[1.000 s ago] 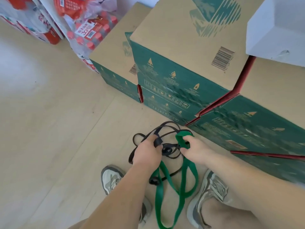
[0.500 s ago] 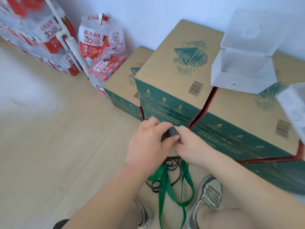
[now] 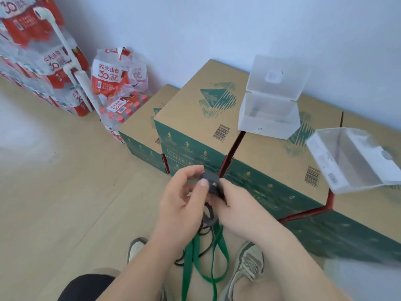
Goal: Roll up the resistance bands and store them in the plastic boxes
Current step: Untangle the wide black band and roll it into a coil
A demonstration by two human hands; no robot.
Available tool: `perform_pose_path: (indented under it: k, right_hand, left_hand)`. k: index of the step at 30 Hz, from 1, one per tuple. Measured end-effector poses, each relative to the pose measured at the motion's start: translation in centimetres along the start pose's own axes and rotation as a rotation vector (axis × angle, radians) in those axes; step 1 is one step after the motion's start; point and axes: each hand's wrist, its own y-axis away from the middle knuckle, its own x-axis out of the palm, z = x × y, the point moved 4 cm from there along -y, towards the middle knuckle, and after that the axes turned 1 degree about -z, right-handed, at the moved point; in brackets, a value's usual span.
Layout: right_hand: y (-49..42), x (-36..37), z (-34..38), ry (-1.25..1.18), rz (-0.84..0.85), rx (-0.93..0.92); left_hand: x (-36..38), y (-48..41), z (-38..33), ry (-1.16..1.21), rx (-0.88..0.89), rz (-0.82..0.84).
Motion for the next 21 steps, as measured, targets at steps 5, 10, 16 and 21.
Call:
perform_pose_path:
  k: [5,10,16,21]
  right_hand:
    - [-1.6,-3.0,-1.0,-0.307,-0.129,0.052]
    - [-1.7,-2.9,-0.7,-0.959,-0.102,0.056]
    - [-0.5,-3.0,0.6,-1.316,0.048,-0.024]
    - [0.1,-3.2,-3.4,-0.564,-0.141,0.345]
  left_hand:
    - [1.1,-1.5,0.2,-0.067,-0.019,0.227]
    - [0.9,-2.4,1.8,-0.460,-0.012,0.314]
    - [0.1,-2.6,2.1,-0.558,0.115,0.272]
    - [-1.2,-2.2,1.2,-0.541,0.171,0.215]
